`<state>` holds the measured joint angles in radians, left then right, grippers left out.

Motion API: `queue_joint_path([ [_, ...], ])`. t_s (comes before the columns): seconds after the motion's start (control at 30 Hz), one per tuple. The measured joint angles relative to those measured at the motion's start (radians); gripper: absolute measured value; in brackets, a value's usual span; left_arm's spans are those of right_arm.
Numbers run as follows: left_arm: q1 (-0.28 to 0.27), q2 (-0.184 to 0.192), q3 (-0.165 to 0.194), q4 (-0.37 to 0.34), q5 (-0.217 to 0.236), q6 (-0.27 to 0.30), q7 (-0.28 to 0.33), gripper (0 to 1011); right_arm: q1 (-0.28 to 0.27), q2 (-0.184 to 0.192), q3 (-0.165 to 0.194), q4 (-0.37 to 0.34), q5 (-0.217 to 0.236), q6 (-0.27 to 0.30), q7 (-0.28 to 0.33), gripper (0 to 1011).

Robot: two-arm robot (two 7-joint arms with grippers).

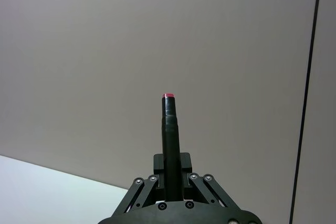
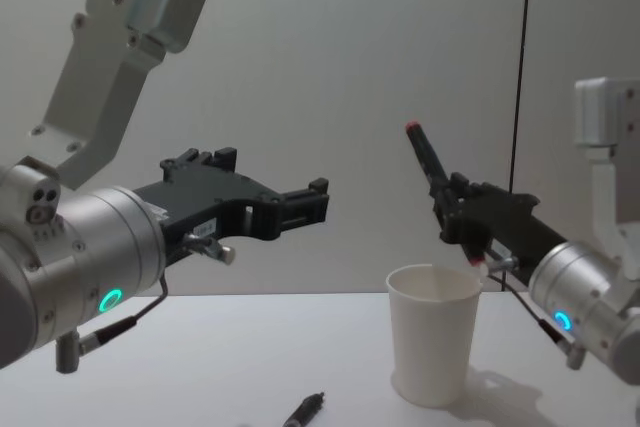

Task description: Place the pen into the pen holder.

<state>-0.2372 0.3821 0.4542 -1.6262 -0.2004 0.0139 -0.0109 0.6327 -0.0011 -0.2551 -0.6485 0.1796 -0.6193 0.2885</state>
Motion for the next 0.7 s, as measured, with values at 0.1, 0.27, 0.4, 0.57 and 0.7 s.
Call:
queue_joint_path([
  [0.1,0.000,0.000,0.000,0.000,0.000,0.000,0.000,1008,0.034,-0.013,-0.003,0.067,-0.002,-0.026,0.005,163],
  [0.27,0.000,0.000,0.000,0.000,0.000,0.000,0.000,1009,0.084,-0.031,-0.007,0.164,-0.004,-0.070,0.015,163],
  [0.4,0.000,0.000,0.000,0.000,0.000,0.000,0.000,1009,0.112,-0.040,-0.007,0.220,-0.004,-0.094,0.022,163],
  [0.57,0.000,0.000,0.000,0.000,0.000,0.000,0.000,1008,0.150,-0.053,-0.005,0.297,-0.003,-0.133,0.035,194],
  [0.7,0.000,0.000,0.000,0.000,0.000,0.000,0.000,1008,0.172,-0.061,-0.002,0.342,0.001,-0.157,0.044,278],
])
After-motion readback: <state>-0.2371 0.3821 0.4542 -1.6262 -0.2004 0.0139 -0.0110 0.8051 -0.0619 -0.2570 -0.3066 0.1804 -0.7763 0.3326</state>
